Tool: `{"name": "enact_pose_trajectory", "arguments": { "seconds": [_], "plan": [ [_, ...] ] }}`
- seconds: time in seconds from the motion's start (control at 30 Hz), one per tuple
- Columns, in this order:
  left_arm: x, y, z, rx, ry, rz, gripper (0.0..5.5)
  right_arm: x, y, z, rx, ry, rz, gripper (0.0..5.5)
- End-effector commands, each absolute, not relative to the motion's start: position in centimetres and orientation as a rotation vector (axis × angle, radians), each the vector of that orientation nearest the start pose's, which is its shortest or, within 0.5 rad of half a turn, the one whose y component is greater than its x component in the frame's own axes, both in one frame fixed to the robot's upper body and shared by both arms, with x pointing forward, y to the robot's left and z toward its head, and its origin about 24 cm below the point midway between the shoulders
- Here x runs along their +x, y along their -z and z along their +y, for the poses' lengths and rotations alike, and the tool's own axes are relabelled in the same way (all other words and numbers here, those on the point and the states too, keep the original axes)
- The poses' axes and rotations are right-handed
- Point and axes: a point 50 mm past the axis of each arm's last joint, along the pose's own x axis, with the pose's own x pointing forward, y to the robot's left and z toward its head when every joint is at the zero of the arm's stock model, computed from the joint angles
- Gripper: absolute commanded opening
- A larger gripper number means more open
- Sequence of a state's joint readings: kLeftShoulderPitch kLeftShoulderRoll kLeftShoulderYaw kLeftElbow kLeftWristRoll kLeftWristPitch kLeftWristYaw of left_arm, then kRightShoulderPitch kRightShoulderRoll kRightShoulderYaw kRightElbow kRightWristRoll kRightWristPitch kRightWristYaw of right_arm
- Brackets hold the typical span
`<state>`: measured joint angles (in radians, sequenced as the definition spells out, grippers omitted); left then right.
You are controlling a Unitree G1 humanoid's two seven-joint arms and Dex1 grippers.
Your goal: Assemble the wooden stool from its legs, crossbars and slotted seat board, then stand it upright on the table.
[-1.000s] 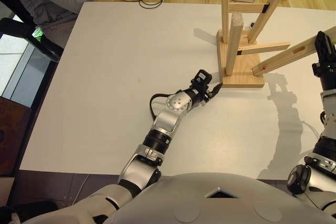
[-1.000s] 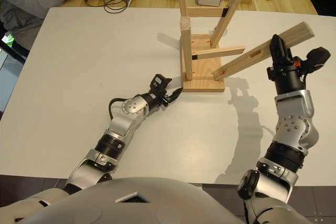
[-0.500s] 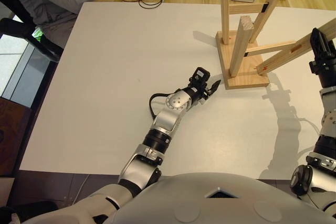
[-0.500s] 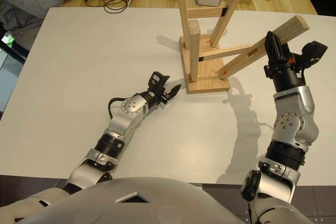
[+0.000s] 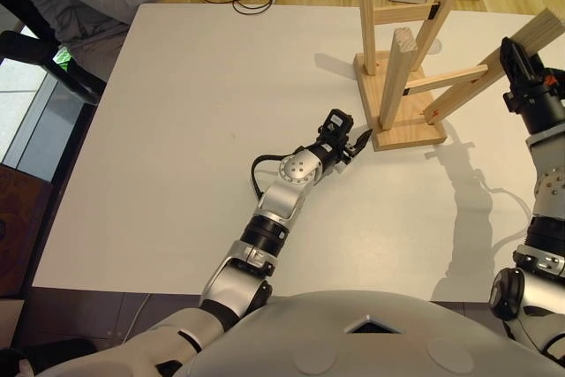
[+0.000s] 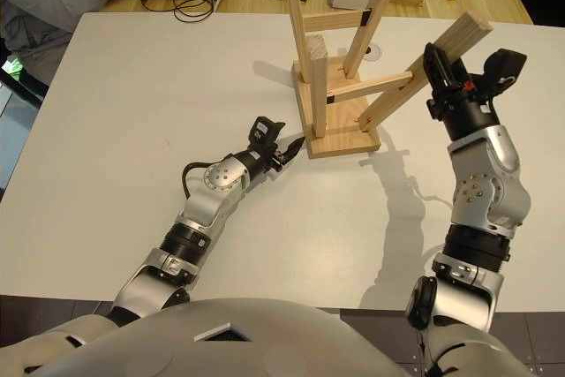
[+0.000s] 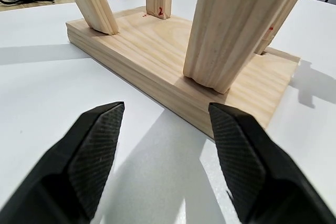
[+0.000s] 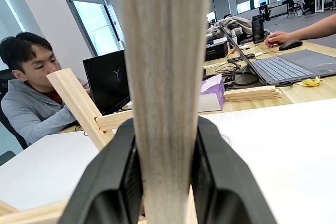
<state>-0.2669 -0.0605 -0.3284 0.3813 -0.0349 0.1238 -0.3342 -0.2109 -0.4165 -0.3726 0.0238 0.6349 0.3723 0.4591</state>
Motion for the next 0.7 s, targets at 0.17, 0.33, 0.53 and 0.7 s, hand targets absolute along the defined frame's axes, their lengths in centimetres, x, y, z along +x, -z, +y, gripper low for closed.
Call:
{"name": "enact_pose_trajectory", "arguments": {
  "seconds": [0.17, 0.33, 0.53, 0.7],
  "plan": [
    [27.02, -1.68, 1.15, -0.035, 0.752, 0.233, 2.97, 27.86, -10.85, -25.67, 0.262, -0.274, -0.004, 1.00],
    [27.03, -1.60, 1.16, -0.032, 0.752, 0.232, 2.97, 27.99, -10.66, -25.93, 0.257, -0.269, 0.007, 1.00],
    [27.01, -1.32, 1.30, -0.029, 0.748, 0.239, 2.97, 27.91, -10.98, -26.11, 0.274, -0.265, -0.026, 1.38],
    [26.92, -1.12, 1.28, -0.026, 0.752, 0.243, 2.97, 27.57, -11.05, -26.19, 0.309, -0.276, -0.048, 2.35]
  ]
}}
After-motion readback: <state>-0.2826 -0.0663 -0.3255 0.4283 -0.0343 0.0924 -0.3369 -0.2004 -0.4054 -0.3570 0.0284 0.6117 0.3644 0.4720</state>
